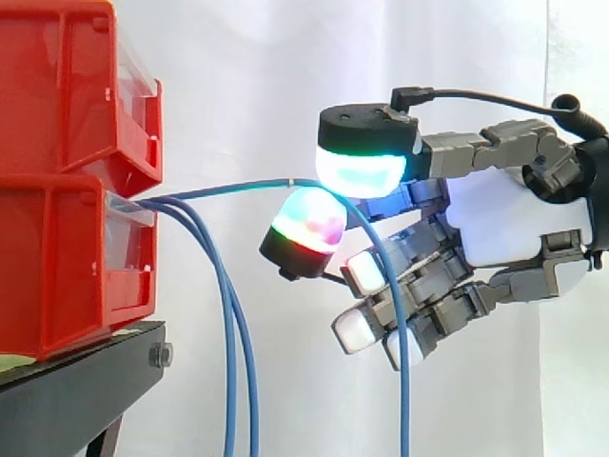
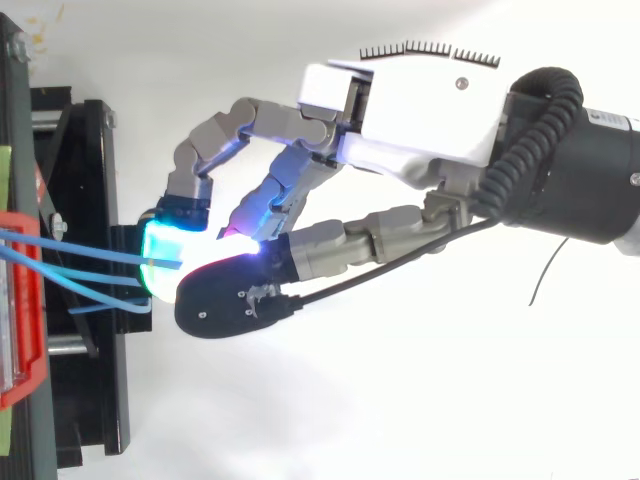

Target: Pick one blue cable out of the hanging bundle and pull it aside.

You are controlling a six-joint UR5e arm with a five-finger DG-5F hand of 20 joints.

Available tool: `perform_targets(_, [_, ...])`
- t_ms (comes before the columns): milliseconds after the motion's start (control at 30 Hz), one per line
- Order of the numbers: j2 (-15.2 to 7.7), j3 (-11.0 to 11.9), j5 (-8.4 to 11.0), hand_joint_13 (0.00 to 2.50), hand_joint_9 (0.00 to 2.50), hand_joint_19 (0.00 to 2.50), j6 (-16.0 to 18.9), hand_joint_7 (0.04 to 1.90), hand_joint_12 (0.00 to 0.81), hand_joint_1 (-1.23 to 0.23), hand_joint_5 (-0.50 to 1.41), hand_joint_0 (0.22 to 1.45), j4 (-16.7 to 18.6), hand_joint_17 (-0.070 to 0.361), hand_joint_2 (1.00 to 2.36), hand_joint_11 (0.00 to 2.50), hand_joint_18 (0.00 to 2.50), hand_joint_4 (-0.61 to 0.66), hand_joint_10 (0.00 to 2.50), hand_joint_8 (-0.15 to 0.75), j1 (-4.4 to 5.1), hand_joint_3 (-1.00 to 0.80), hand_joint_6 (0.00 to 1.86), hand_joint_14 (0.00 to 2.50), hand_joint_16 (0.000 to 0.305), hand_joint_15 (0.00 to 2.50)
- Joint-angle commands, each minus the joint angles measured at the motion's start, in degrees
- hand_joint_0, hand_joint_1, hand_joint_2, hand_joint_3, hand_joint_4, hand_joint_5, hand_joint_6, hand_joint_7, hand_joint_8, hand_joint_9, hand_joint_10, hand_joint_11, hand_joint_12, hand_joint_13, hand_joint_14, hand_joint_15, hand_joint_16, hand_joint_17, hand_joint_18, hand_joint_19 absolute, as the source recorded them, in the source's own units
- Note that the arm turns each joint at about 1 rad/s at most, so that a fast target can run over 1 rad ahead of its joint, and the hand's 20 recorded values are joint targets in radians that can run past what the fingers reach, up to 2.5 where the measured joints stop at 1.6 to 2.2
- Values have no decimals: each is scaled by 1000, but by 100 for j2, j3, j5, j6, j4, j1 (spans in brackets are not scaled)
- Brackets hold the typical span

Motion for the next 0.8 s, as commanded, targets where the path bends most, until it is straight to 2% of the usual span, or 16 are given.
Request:
perform_targets(0, [0,-2,-1,843,1018,460,-1,942,387,-827,-107,590,-1,119,1018,479,747,-125,15,274,-16,24,920,14,53,417])
perform_targets(233, [0,-2,-71,838,1016,439,-1,950,384,-836,-101,591,-71,123,1016,475,721,-135,14,255,-16,60,925,14,55,429])
perform_targets(600, [0,-19,-62,850,1045,434,34,967,385,-835,-96,590,-150,129,1016,529,710,-127,15,252,-16,97,931,17,57,476])
perform_targets(667, [-9,-169,-141,864,1093,433,51,957,389,-833,-95,591,-132,130,1015,560,713,-124,16,259,-16,95,932,16,58,488])
perform_targets(733, [0,-406,-326,867,1130,433,122,954,388,-832,-95,591,-36,131,1015,606,714,-114,14,270,-16,96,933,16,58,484])
perform_targets(767, [0,-441,-370,874,1165,442,148,944,391,-828,-95,592,17,131,1014,660,715,-104,19,276,-16,89,934,16,58,494])
